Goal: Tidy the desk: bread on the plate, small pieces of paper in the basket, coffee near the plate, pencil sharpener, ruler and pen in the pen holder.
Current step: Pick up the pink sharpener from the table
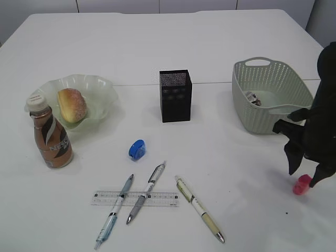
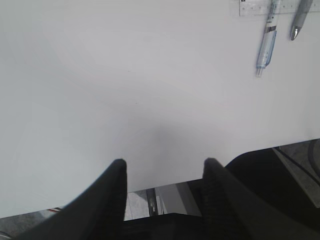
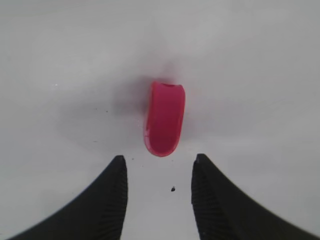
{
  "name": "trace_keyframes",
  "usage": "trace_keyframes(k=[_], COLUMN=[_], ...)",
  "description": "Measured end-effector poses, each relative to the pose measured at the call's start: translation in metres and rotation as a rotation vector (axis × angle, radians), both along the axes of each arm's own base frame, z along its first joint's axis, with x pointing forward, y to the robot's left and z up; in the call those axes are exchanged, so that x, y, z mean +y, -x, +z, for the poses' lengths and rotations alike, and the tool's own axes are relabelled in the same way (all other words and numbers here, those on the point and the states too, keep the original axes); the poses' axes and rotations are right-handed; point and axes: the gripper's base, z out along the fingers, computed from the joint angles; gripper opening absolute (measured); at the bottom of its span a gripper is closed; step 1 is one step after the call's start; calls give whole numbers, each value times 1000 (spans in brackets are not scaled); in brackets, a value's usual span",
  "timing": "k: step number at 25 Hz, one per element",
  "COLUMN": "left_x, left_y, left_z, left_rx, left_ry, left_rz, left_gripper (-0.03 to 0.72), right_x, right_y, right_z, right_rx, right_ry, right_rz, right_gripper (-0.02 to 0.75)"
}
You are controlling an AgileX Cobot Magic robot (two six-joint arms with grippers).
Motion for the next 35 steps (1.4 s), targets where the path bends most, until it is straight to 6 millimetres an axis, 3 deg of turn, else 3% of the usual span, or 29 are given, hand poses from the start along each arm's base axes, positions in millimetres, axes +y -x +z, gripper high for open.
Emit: trace_keyframes(k=[13,20,35], left_x=[0,0,0], left_y=[0,0,0], left_z=[0,0,0], left_rx=[0,0,0], left_ry=[0,0,0], left_rz=[0,0,0], left_gripper=[352,352,350], right_x=[-4,-3,-4], right_y=[-1,-3,-8], right_z=[-1,-17,-27], right_rx=[-9,40,24], right_ry=[47,44,62], right_rz=[-39,-50,-46], right_gripper=[347,347,347])
